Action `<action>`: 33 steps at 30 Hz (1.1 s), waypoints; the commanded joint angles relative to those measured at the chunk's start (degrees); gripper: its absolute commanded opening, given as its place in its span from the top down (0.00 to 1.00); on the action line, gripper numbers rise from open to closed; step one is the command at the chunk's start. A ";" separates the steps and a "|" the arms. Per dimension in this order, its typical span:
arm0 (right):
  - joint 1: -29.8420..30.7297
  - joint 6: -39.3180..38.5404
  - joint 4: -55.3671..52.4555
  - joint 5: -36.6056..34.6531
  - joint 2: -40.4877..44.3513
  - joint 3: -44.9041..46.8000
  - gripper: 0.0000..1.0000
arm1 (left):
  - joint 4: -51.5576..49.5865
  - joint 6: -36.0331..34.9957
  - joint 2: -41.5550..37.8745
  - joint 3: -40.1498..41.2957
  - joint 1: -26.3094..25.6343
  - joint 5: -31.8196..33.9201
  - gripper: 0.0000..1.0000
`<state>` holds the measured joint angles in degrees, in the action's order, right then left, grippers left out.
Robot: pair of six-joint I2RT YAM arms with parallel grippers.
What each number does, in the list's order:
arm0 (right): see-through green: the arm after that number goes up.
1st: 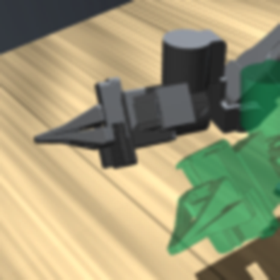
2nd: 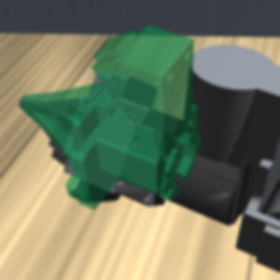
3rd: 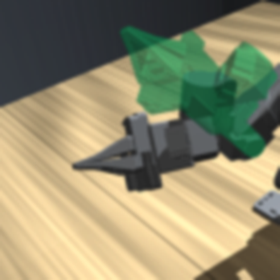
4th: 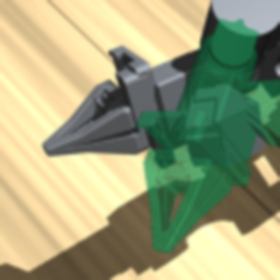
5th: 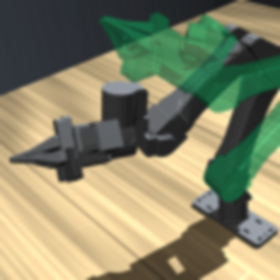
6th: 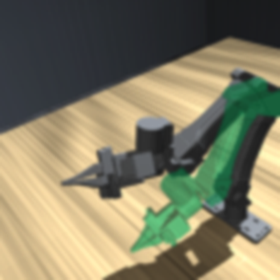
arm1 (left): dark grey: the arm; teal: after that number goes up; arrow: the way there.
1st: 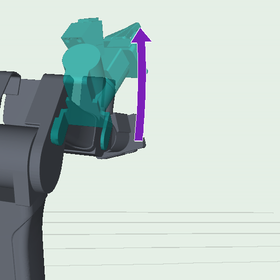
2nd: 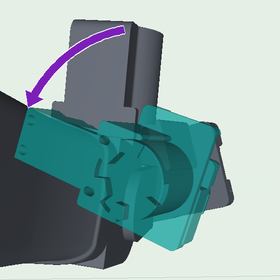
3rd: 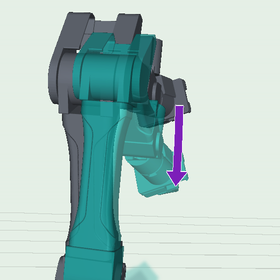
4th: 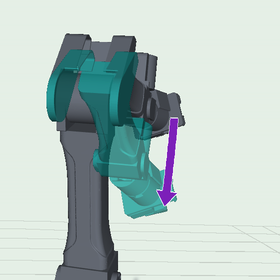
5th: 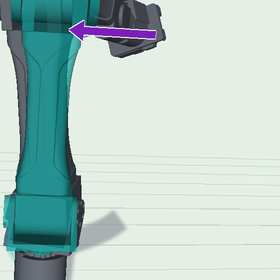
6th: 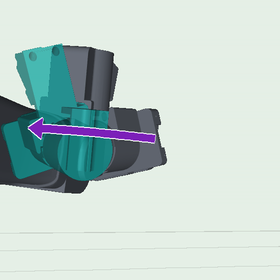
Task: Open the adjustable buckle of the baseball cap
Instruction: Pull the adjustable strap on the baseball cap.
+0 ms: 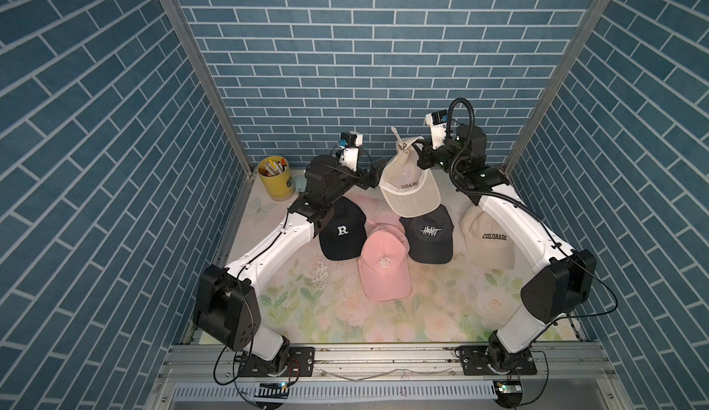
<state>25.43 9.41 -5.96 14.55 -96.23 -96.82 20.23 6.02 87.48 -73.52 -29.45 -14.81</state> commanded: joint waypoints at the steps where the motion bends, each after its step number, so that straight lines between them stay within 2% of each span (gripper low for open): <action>1: 0.55 4.52 -1.50 -0.18 -0.61 -2.54 1.00 | 2.36 -5.25 1.78 0.43 -1.28 2.04 0.11; 8: 1.46 5.57 -2.86 -0.04 -0.55 -2.95 1.00 | 8.30 -4.61 8.06 -2.38 -2.25 0.91 0.14; 15: 2.14 4.97 -3.84 1.75 -0.94 -3.28 1.00 | 11.29 -5.24 11.06 -4.17 -2.63 1.04 0.33; 17: 2.34 3.58 -5.32 2.13 -1.40 -3.95 1.00 | 13.11 -5.14 10.82 -3.82 -2.63 1.54 0.43; 18: 2.43 3.15 -5.78 2.51 -1.58 -4.16 1.00 | 13.74 -5.07 10.70 -3.74 -2.64 1.79 0.55; 21: 2.52 2.42 -4.84 3.63 -1.69 -3.40 1.00 | 13.45 -5.39 10.64 -4.43 -2.63 1.97 0.76; 26: 2.52 -1.81 -2.45 6.03 -2.07 -1.71 1.00 | 11.33 -5.72 10.11 -5.48 -2.51 0.48 1.00; 27: 2.60 -3.87 -3.12 7.04 -2.38 -2.01 0.97 | 10.65 -5.81 10.02 -5.77 -2.42 -0.12 1.00; 28: 2.61 -5.39 -3.68 7.16 -2.55 -2.23 0.86 | 10.13 -5.88 9.84 -6.17 -2.33 -0.76 1.00; 29: 2.61 -6.84 -4.20 6.73 -2.57 -2.13 0.81 | 9.17 -5.85 9.67 -6.57 -2.20 -1.42 1.00; 33: 2.61 -12.45 -1.49 5.55 -1.01 0.39 0.68 | 4.66 -7.50 9.23 -8.37 -2.10 -3.22 1.00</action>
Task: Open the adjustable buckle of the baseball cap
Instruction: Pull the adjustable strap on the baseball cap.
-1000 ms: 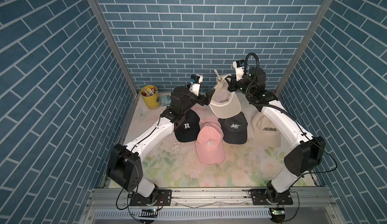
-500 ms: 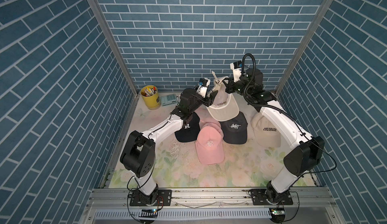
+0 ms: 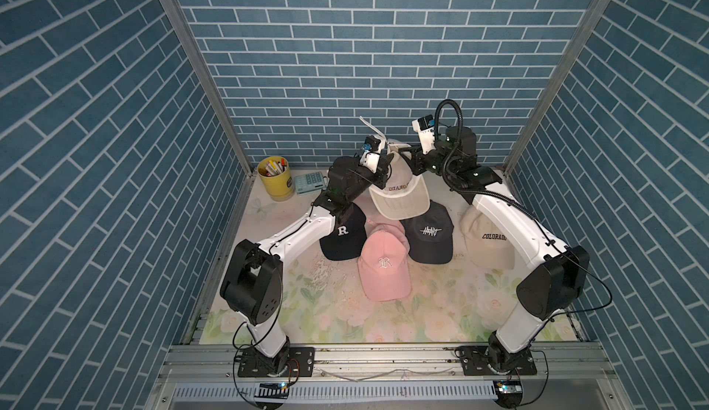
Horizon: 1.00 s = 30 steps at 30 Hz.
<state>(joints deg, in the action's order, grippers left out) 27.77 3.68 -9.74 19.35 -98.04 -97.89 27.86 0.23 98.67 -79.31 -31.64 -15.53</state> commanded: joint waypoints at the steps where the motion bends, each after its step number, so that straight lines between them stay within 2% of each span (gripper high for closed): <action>1: 0.26 -8.15 2.22 0.73 1.04 1.47 0.66 | -4.78 -2.34 -1.92 -3.24 0.08 -2.55 1.00; 10: 1.33 -16.56 -1.69 -0.49 0.81 -0.93 0.64 | -15.71 -6.10 -1.03 -8.33 0.26 -4.16 1.00; 15: 4.68 -24.86 0.21 -7.62 2.03 0.58 0.64 | -22.84 -6.67 1.42 -13.88 0.25 -6.28 1.00; 20: 4.75 -26.88 5.26 -11.59 4.18 4.46 0.65 | -24.08 -6.21 1.70 -14.34 0.22 -7.28 1.00; 30: 4.70 -28.99 7.40 -16.17 6.49 7.63 0.70 | -26.19 -5.90 1.68 -14.72 0.33 -5.39 1.00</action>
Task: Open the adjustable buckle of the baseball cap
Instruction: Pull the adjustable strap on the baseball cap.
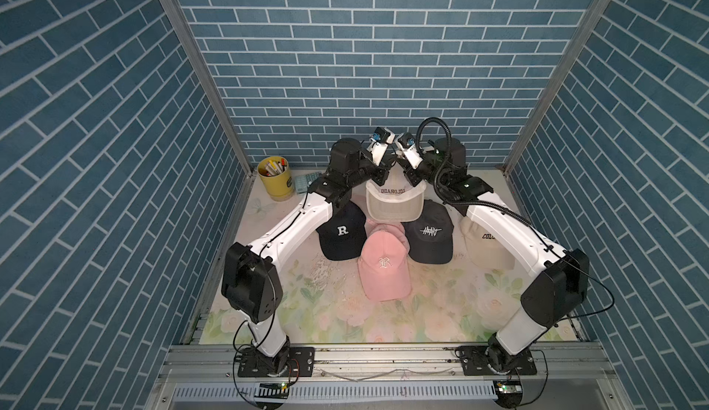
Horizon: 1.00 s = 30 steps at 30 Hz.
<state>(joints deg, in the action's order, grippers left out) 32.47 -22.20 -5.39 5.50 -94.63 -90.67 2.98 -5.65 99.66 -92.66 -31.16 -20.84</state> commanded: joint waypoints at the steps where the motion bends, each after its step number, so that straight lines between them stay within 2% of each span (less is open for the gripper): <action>1: 0.03 -3.24 2.91 -2.48 3.23 0.64 0.71 | -1.60 0.17 0.71 -1.47 -0.22 0.10 1.00; 7: 0.00 -2.59 5.45 -2.60 4.87 3.29 0.76 | -4.09 1.90 2.00 -3.69 -0.08 0.29 1.00; 12: 0.05 -1.40 4.85 -2.10 3.81 2.37 0.96 | -4.66 2.32 2.51 -4.67 -0.04 -0.97 1.00; 14: 0.05 -0.37 4.57 -5.54 2.96 1.60 1.00 | -4.64 2.14 2.30 -4.47 -0.07 -1.44 1.00; 17: 0.05 1.74 6.50 -11.82 2.69 1.81 1.00 | -4.50 1.66 1.76 -3.27 -0.04 -2.04 1.00; 23: 0.05 9.24 10.72 -16.90 1.55 1.84 1.00 | -3.58 2.01 0.86 -0.14 -0.04 -1.55 1.00; 27: -0.06 11.27 10.74 -19.47 0.74 1.07 1.00 | -1.45 2.67 -0.90 2.76 0.04 1.52 1.00; 30: -0.77 12.92 10.22 -21.58 0.68 0.93 1.00 | 3.02 5.85 -2.70 6.77 0.84 4.14 1.00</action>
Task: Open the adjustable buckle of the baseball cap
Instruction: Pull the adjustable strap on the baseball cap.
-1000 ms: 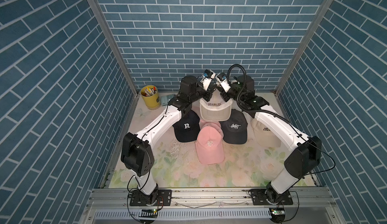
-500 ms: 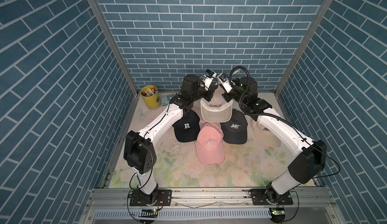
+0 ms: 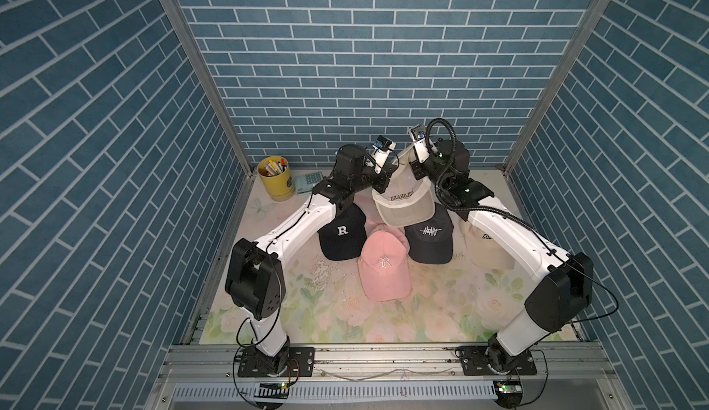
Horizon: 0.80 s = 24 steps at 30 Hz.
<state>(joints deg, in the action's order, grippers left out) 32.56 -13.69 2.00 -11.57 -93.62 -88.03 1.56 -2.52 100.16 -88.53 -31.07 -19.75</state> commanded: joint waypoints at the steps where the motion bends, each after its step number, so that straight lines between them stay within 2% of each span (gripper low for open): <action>1: -1.28 5.34 2.53 -4.76 -0.19 -1.71 1.00 | 7.09 4.77 -4.05 4.75 1.05 4.29 1.00; 7: -2.41 8.40 1.00 -5.83 0.45 -1.73 1.00 | 22.28 17.00 -7.40 14.79 3.83 4.29 1.00; 9: -2.42 9.10 0.06 -4.14 0.20 -2.47 1.00 | 24.71 20.31 -6.37 14.91 4.48 3.68 0.95; 12: -1.84 10.49 -4.02 -3.44 -1.46 -6.46 1.00 | 24.32 24.20 -2.04 9.56 5.16 1.50 0.94; 14: -1.33 11.23 -5.86 -5.83 -2.20 -8.42 1.00 | 21.15 27.21 1.25 4.52 5.66 1.62 0.83; 17: -0.78 12.52 -7.40 -10.39 -2.81 -10.40 1.00 | 19.04 30.56 3.12 1.86 6.63 2.90 0.39; 19: -0.24 16.27 -10.13 -16.13 -3.86 -13.21 1.00 | 18.40 28.24 2.22 2.14 6.38 4.30 0.20; 22: 0.69 24.03 -20.77 -21.41 -7.81 -22.57 1.00 | 12.86 19.61 -0.19 1.73 4.65 8.83 0.18; 24: 1.60 27.12 -27.31 -25.52 -11.30 -28.96 1.00 | 10.81 15.24 -3.10 4.30 3.61 12.19 0.17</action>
<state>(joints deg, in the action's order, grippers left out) 32.82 4.14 -14.72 -28.25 -101.45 -110.43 16.25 19.57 101.75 -85.10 -25.58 -12.43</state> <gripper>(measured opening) 0.062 0.827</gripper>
